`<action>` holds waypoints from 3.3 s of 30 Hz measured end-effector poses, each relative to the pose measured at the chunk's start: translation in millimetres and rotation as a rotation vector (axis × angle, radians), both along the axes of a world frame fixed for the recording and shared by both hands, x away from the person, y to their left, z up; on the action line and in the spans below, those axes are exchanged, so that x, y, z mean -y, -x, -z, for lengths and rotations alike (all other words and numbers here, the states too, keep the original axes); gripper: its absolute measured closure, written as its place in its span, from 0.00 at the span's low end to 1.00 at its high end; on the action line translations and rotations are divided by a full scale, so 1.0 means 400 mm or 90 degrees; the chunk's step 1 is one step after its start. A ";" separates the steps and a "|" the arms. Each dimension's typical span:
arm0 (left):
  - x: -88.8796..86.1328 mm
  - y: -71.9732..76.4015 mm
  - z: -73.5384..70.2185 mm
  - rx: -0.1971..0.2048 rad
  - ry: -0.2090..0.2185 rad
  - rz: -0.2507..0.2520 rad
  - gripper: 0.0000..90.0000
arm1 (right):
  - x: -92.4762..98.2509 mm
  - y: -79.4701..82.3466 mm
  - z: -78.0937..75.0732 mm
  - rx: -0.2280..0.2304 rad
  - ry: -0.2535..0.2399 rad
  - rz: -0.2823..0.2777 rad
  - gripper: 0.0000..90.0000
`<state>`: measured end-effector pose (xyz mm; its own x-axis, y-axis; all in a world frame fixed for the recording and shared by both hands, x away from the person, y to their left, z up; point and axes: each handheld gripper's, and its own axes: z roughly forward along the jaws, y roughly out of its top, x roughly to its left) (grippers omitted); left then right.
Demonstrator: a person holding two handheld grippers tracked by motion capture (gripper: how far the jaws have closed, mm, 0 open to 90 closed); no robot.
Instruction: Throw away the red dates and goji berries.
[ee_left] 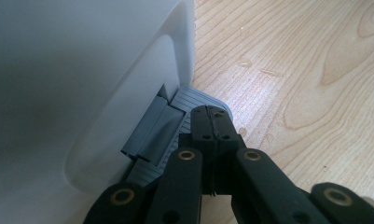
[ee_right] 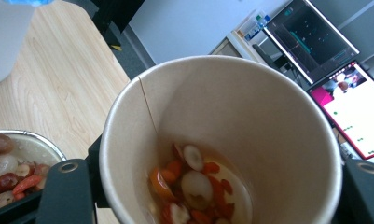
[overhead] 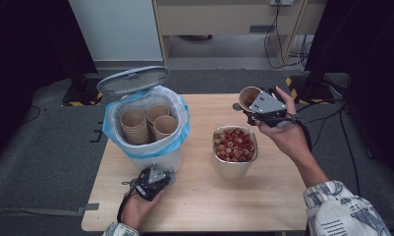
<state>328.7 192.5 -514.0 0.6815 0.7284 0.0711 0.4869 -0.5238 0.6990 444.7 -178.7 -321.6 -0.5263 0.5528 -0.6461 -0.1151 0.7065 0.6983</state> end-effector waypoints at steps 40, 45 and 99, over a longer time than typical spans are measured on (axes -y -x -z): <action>0.000 0.000 0.000 0.001 -0.001 0.000 1.00 | -0.022 0.025 -0.025 0.088 0.153 -0.016 0.33; 0.000 0.000 0.000 0.001 -0.002 0.001 1.00 | -0.026 0.028 -0.025 0.098 0.172 -0.019 0.33; 0.000 0.000 0.000 0.001 -0.001 0.001 1.00 | -0.044 0.049 -0.031 0.171 0.313 -0.022 0.34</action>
